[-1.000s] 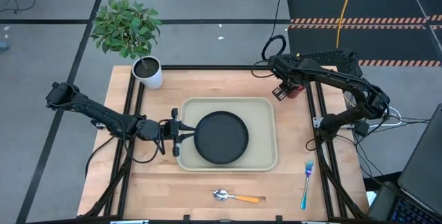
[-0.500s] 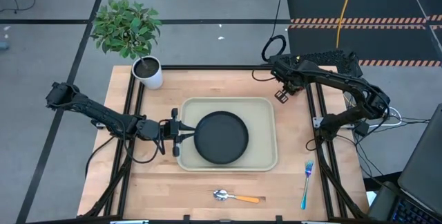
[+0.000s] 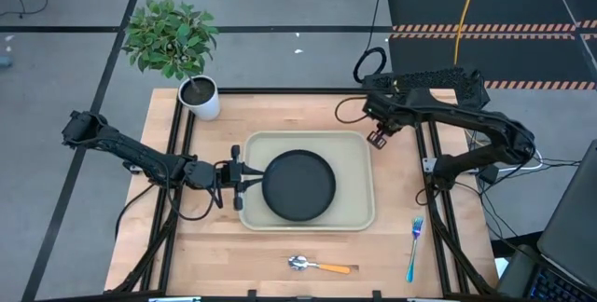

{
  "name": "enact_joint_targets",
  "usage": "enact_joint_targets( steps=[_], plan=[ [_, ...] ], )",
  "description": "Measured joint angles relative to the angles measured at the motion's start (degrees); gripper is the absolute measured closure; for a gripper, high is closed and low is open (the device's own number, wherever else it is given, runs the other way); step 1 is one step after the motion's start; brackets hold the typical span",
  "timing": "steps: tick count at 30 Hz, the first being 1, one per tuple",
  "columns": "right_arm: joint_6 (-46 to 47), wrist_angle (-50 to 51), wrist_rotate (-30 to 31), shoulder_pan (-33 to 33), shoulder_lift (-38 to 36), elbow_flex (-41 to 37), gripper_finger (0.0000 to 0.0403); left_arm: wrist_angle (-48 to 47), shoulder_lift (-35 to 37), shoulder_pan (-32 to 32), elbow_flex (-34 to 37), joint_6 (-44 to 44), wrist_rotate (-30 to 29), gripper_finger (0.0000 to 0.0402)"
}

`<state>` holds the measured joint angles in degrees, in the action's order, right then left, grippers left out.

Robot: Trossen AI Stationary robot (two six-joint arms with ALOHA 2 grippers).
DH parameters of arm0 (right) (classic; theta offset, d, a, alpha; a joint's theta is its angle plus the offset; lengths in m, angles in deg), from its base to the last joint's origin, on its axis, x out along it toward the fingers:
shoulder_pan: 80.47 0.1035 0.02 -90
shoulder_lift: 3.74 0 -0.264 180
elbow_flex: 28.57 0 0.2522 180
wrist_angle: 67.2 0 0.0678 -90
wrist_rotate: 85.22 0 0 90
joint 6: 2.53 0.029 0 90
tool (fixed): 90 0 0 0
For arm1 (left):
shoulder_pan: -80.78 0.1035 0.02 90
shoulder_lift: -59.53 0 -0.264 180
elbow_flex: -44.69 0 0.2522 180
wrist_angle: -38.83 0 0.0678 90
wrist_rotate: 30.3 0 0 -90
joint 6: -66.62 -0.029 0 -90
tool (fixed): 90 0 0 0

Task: Pick and place plate/cup/fork/spoon on tray
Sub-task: Put the red cup on the gray tray to the top right of the black plate

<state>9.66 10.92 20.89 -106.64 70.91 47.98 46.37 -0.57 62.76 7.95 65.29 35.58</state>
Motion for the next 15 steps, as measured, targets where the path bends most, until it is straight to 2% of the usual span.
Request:
enact_joint_targets(
  steps=[9, 15],
  plan=[
    [2.3, -1.9, 0.1, 14.0, 2.9, 11.4, 0.0402, 0.5, 0.0, 0.0, 0.0, 0.0, 0.0, 0.0332],
    [4.1, 1.7, -0.3, 17.2, 9.0, 13.3, 0.0403, 1.1, 0.0, 0.0, 0.0, 0.1, 0.0, 0.0332]
  ],
)
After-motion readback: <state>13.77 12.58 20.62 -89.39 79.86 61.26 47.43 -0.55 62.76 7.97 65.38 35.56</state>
